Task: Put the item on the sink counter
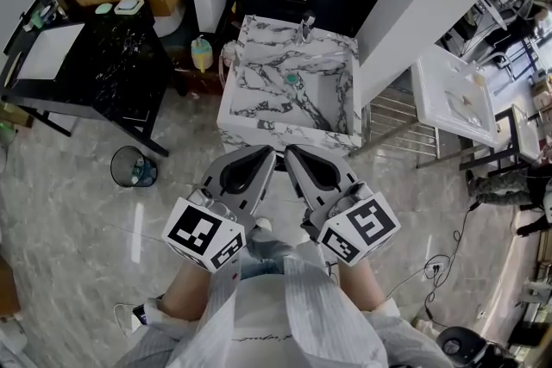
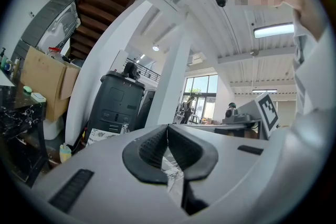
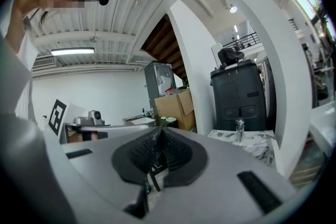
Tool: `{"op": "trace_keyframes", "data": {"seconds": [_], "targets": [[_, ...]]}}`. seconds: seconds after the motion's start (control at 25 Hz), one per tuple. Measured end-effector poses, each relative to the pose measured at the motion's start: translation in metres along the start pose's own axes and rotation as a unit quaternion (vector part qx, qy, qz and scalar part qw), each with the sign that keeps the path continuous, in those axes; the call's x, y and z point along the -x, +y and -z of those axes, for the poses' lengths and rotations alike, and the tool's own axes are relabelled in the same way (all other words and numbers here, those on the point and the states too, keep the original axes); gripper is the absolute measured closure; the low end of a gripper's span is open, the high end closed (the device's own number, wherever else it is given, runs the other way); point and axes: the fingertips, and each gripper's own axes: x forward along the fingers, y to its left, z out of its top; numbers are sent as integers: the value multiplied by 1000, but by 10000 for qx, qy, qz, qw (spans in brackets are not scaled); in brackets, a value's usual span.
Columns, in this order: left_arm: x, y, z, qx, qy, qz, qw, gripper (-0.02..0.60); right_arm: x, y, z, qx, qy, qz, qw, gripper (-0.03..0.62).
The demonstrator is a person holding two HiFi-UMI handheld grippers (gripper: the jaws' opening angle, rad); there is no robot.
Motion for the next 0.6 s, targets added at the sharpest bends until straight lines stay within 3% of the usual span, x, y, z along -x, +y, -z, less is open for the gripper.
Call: {"op": "trace_keyframes", "data": {"seconds": [0.6], "targets": [[-7, -3, 3, -48, 37, -65, 10000, 565, 3, -10, 4, -73, -7, 31, 10000, 585]]}}
